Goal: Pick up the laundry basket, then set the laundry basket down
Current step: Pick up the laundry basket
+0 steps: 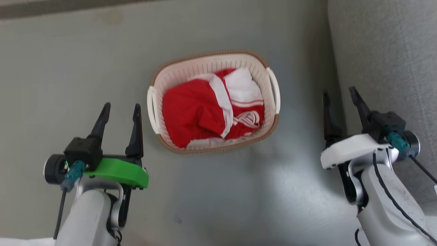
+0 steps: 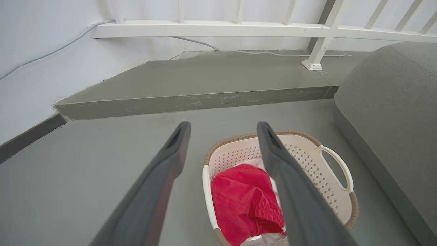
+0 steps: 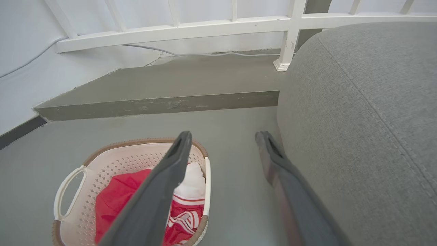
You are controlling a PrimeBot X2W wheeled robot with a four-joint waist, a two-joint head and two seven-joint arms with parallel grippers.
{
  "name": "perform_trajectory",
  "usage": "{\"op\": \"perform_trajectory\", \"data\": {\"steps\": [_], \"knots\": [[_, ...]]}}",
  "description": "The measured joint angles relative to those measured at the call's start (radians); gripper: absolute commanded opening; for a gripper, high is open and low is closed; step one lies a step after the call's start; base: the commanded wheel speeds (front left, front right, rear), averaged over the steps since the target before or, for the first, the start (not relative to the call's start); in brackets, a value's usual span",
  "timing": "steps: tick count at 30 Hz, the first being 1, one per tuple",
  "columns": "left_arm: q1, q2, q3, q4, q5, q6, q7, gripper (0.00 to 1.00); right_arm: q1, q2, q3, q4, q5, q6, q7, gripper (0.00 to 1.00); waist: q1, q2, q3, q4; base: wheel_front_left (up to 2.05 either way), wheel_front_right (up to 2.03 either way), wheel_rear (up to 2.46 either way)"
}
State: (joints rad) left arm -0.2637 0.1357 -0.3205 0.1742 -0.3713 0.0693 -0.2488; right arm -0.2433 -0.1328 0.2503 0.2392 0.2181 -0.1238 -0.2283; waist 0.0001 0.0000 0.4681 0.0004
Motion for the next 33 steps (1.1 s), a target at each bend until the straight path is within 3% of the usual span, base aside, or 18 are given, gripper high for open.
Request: {"op": "perform_trajectory", "data": {"steps": [18, 33], "knots": [[-0.164, -0.013, -0.013, 0.031, 0.000, -0.043, 0.002, 1.00, -0.138, -0.008, -0.002, -0.008, -0.035, 0.000, 0.019, 1.00, 0.0001, 0.0000, 0.248, 0.002, 0.00, 0.00, 0.00], [-0.321, -0.011, -0.014, 0.166, 0.000, -0.087, 0.047, 1.00, -0.281, 0.021, 0.016, 0.065, -0.029, 0.009, 0.033, 1.00, 0.0000, 0.0000, 0.414, 0.012, 0.00, 0.00, 0.00]]}}
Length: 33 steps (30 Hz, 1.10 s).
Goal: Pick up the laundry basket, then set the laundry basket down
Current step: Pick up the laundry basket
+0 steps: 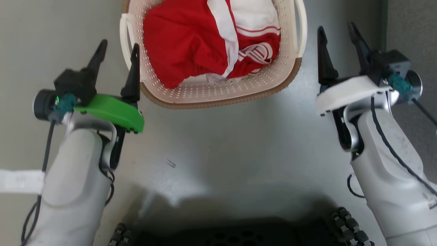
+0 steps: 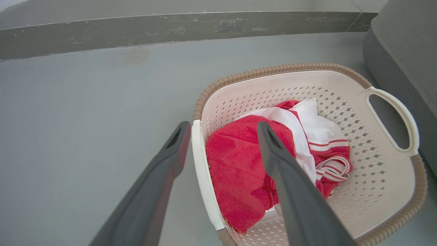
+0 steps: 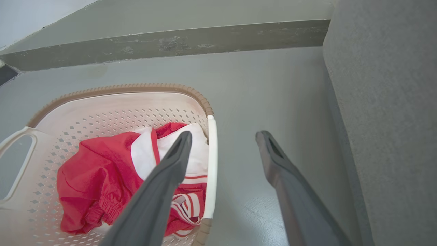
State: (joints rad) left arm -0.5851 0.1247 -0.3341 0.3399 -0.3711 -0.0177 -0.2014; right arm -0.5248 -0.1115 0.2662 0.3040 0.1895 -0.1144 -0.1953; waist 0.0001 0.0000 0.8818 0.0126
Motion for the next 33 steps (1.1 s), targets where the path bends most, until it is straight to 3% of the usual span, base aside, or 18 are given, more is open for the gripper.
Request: {"op": "perform_trajectory", "data": {"steps": [11, 33], "knots": [[-0.125, 0.024, 0.005, 0.151, -0.003, -0.038, 0.056, 1.00, -0.132, 0.029, 0.041, 0.152, 0.016, 0.030, 0.026, 1.00, -0.0001, 0.0000, 0.062, -0.019, 0.00, 0.00, 0.00], [-0.336, 0.013, 0.004, 0.456, -0.069, -0.088, 0.186, 1.00, -0.390, 0.046, 0.139, 0.450, 0.056, 0.079, 0.107, 1.00, -0.0001, 0.0000, 0.119, -0.057, 0.00, 0.00, 0.00]]}}
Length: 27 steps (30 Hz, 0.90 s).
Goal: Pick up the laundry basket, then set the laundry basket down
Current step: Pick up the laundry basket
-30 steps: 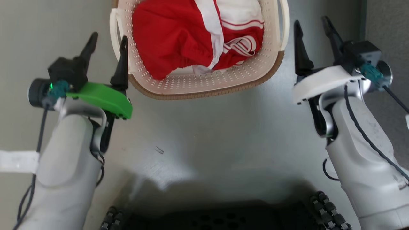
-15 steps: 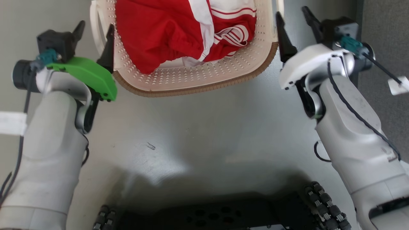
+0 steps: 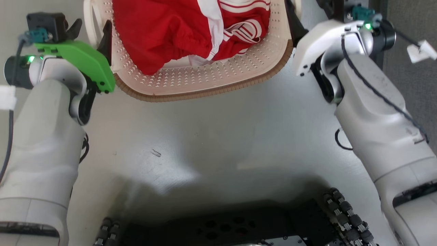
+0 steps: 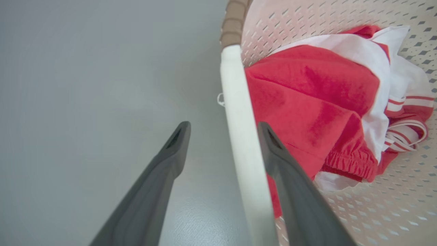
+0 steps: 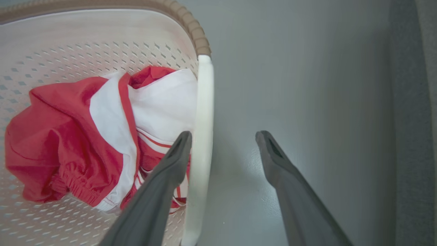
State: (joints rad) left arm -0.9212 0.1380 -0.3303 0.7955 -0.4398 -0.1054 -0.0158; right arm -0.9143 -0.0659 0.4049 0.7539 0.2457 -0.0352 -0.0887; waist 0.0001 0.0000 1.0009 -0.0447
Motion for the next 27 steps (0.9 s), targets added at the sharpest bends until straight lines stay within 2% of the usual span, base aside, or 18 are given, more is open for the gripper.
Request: {"op": "perform_trajectory", "data": {"steps": [8, 16, 17, 18, 19, 20, 22, 23, 27], "knots": [[-0.064, -0.011, 0.010, 0.081, -0.032, -0.009, 0.025, 1.00, -0.052, -0.001, 0.027, 0.075, 0.061, 0.020, 0.037, 1.00, 0.0000, 0.0000, 0.020, -0.001, 0.00, 0.00, 0.00], [-0.118, -0.020, 0.005, 0.135, -0.036, -0.018, 0.034, 1.00, -0.114, -0.001, 0.060, 0.114, 0.103, 0.026, 0.047, 1.00, -0.0001, 0.0000, 0.028, 0.008, 0.00, 0.00, 0.00], [-0.122, -0.022, 0.005, 0.141, -0.042, -0.018, 0.034, 0.87, -0.120, -0.001, 0.064, 0.118, 0.108, 0.026, 0.047, 1.00, -0.0001, 0.0000, 0.029, 0.009, 0.00, 0.00, 0.00], [-0.125, -0.025, 0.004, 0.146, -0.043, -0.018, 0.034, 0.71, -0.125, -0.001, 0.070, 0.122, 0.109, 0.026, 0.047, 0.96, -0.0001, 0.0000, 0.029, 0.010, 0.00, 0.00, 0.00], [-0.129, -0.028, 0.004, 0.151, -0.045, -0.018, 0.034, 0.40, -0.129, -0.001, 0.073, 0.126, 0.112, 0.026, 0.047, 0.47, -0.0001, 0.0000, 0.030, 0.011, 0.00, 0.00, 0.00], [-0.133, -0.030, 0.002, 0.158, -0.048, -0.018, 0.034, 0.00, -0.133, -0.001, 0.076, 0.131, 0.118, 0.026, 0.047, 0.00, -0.0001, 0.0000, 0.031, 0.012, 0.00, 0.00, 0.00], [-0.141, -0.033, 0.001, 0.167, -0.049, -0.019, 0.034, 0.00, -0.139, -0.001, 0.085, 0.142, 0.123, 0.027, 0.047, 0.00, -0.0001, 0.0000, 0.032, 0.014, 0.00, 0.00, 0.00], [-0.144, -0.040, -0.001, 0.170, -0.050, -0.025, 0.034, 0.00, -0.141, 0.003, 0.091, 0.144, 0.128, 0.038, 0.047, 0.00, -0.0001, 0.0000, 0.032, 0.015, 0.00, 0.00, 0.00], [-0.163, -0.058, -0.001, 0.191, -0.058, -0.024, 0.032, 0.00, -0.152, 0.016, 0.098, 0.158, 0.142, 0.035, 0.046, 0.00, -0.0001, 0.0000, 0.033, 0.017, 0.00, 0.00, 0.00]]}}
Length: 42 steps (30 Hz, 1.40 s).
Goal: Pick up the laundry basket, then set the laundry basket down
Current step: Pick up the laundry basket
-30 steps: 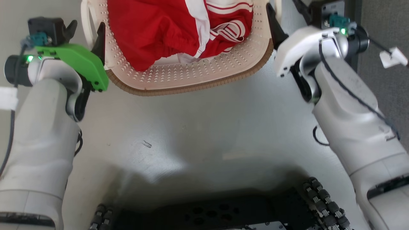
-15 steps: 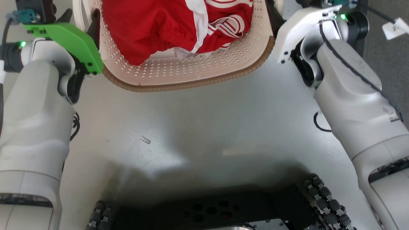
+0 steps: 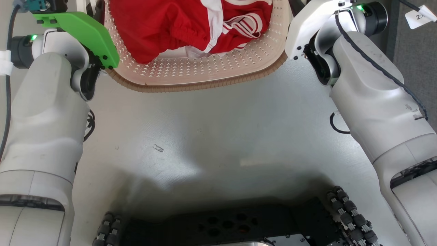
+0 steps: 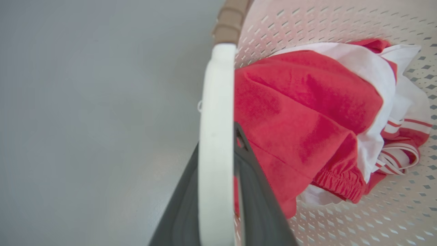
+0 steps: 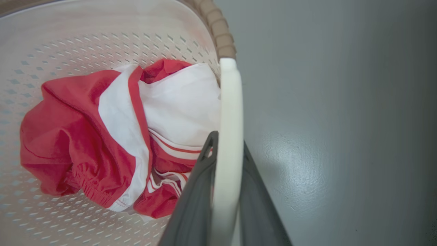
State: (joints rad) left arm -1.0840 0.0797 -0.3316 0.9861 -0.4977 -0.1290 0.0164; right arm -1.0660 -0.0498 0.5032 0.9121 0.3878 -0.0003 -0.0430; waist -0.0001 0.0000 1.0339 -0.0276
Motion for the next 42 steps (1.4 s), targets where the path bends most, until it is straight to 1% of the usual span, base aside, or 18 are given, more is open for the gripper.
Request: {"op": "perform_trajectory", "data": {"steps": [9, 19, 26, 33, 35, 42], "knots": [[-0.011, -0.013, -0.007, 0.057, -0.003, 0.000, -0.024, 0.00, -0.015, 0.004, 0.027, 0.052, 0.025, 0.000, -0.019, 0.00, 0.0000, 0.0000, -0.014, 0.003, 0.00, 0.00, 0.00], [0.006, -0.031, -0.013, 0.131, -0.027, -0.003, -0.044, 0.00, 0.010, 0.012, 0.051, 0.112, 0.056, 0.005, -0.053, 0.00, 0.0000, 0.0000, -0.074, 0.002, 0.00, 0.00, 0.00], [0.040, -0.050, -0.021, 0.175, -0.038, -0.004, -0.053, 0.00, 0.056, 0.017, 0.066, 0.152, 0.098, 0.014, -0.066, 0.00, 0.0000, 0.0000, -0.142, 0.001, 0.00, 0.00, 0.00], [0.092, -0.068, -0.028, 0.216, -0.055, -0.007, -0.051, 0.00, 0.112, 0.020, 0.085, 0.190, 0.125, 0.034, -0.072, 0.00, 0.0001, 0.0000, -0.229, 0.003, 0.00, 0.00, 0.00], [0.107, -0.071, -0.028, 0.230, -0.064, -0.007, -0.050, 0.00, 0.126, 0.023, 0.089, 0.198, 0.135, 0.036, -0.072, 0.00, 0.0000, 0.0000, -0.253, 0.004, 0.00, 0.00, 0.00], [0.164, -0.083, -0.030, 0.260, -0.083, -0.009, -0.026, 0.00, 0.187, 0.031, 0.101, 0.233, 0.169, 0.053, -0.061, 0.00, 0.0000, 0.0000, -0.341, 0.008, 0.00, 0.00, 0.00]]}}
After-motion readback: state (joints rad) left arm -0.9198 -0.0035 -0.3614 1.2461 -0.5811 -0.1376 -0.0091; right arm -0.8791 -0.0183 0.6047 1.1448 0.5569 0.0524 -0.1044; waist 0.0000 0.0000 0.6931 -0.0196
